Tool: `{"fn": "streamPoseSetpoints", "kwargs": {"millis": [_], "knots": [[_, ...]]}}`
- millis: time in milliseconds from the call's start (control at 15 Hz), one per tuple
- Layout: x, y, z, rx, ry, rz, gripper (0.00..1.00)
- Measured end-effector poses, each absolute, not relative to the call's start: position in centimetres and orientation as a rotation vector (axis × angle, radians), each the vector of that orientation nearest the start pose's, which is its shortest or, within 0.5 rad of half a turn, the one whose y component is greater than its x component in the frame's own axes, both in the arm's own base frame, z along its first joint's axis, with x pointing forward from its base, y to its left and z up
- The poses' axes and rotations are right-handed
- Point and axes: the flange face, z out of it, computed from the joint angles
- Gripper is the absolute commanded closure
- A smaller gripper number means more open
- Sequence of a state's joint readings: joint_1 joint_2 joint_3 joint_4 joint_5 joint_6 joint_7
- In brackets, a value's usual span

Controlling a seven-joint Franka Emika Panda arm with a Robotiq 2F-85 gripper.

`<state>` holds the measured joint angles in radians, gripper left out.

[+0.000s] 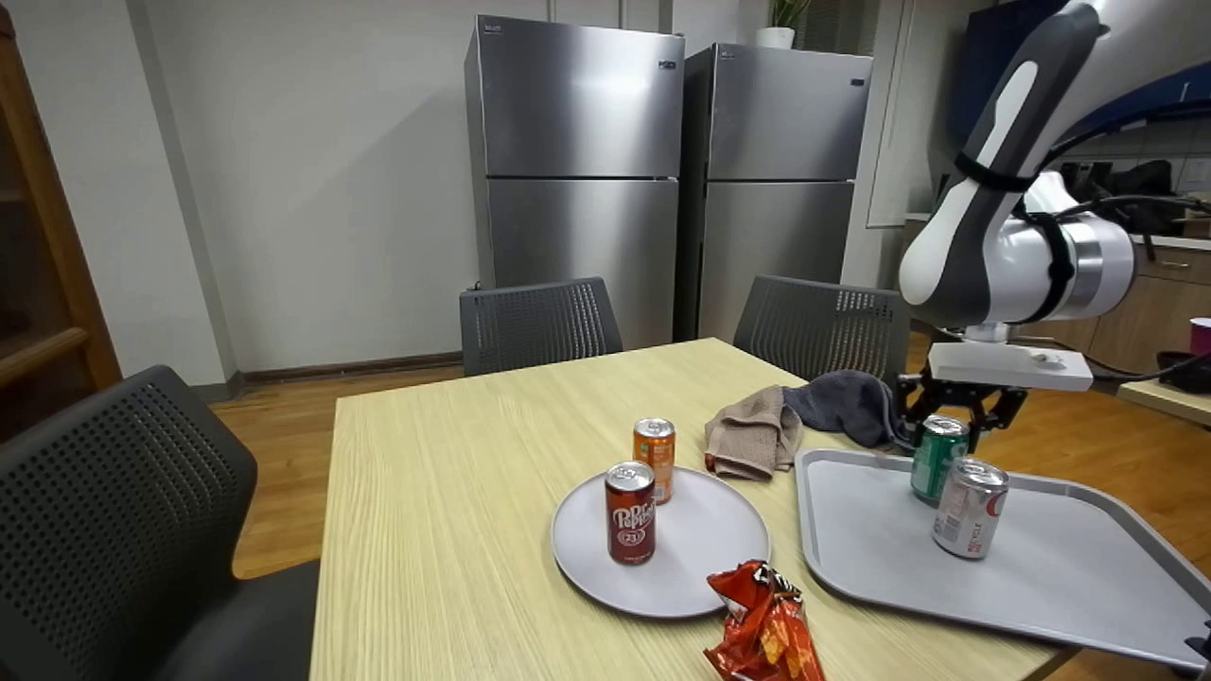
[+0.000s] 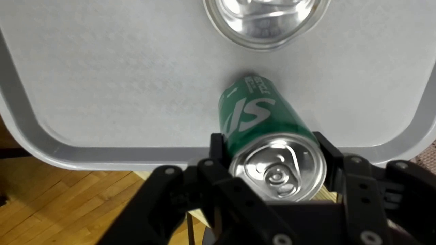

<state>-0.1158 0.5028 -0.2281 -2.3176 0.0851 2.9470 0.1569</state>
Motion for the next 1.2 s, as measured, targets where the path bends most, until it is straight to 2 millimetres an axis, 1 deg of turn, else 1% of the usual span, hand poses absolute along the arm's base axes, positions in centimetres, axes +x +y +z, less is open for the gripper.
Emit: {"fn": "streamPoseSetpoints", "kwargs": {"millis": [67, 133, 200, 267, 400, 600, 800, 1000, 1200], "knots": [[49.3, -18.9, 14.4, -3.111, 0.875, -0.22, 0.51], [49.3, -18.8, 14.4, -3.109, 0.875, -0.222, 0.12], [49.4, -18.7, 14.4, -3.105, 0.876, -0.222, 0.1], [49.4, -18.5, 14.4, -3.098, 0.876, -0.222, 0.04], [49.7, -18.2, 14.5, -3.082, 0.874, -0.234, 0.0], [50.2, -17.8, 15.3, -3.074, 0.863, -0.272, 0.0], [50.5, -17.6, 16.7, -3.067, 0.854, -0.319, 0.0], [50.7, -16.8, 18.2, -3.06, 0.826, -0.38, 0.0], [50.5, -15.8, 19.5, -3.06, 0.786, -0.412, 0.0]]}}
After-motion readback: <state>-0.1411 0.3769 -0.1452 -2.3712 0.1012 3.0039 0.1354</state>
